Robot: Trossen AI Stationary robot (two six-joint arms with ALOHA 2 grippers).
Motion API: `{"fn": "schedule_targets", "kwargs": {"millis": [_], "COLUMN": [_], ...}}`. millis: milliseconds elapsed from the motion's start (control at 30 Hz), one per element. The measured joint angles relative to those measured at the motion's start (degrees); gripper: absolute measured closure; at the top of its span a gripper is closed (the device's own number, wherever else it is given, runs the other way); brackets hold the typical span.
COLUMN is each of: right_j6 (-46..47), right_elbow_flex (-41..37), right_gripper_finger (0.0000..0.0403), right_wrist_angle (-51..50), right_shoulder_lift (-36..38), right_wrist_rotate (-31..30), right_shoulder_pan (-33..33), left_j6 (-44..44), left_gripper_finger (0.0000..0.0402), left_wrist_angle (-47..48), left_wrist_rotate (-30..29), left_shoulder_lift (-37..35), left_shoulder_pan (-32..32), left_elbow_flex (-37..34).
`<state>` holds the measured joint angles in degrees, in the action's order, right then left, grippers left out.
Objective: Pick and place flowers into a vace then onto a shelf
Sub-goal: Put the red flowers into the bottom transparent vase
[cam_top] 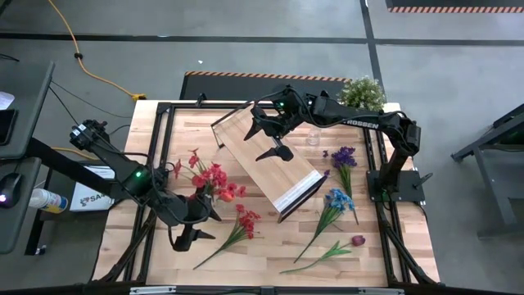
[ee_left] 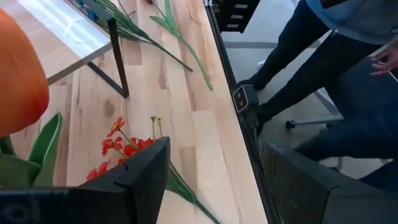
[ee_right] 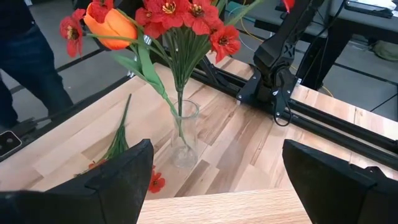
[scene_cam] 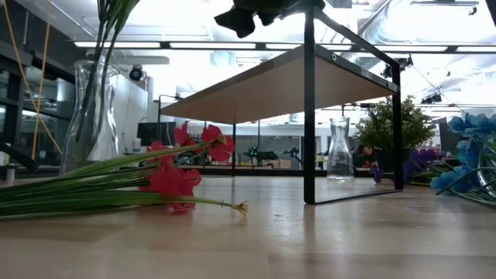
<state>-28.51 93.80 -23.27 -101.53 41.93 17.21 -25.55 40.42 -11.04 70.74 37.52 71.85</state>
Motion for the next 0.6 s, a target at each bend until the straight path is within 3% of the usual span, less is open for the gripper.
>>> {"fn": "schedule_targets", "kwargs": {"millis": [600], "right_j6": [1.16], "right_elbow_flex": [0.00], "right_gripper_finger": [0.0059], "right_wrist_angle": [1.18], "right_shoulder_lift": [0.00], "right_wrist_rotate": [1.14], "right_shoulder_pan": [-0.28], "left_j6": [-0.45], "left_gripper_finger": [0.0119], "left_wrist_angle": [-0.39], "left_wrist_rotate": [-0.12], "left_shoulder_lift": [0.00], "left_shoulder_pan": [0.00], "left_elbow_flex": [0.00]}}
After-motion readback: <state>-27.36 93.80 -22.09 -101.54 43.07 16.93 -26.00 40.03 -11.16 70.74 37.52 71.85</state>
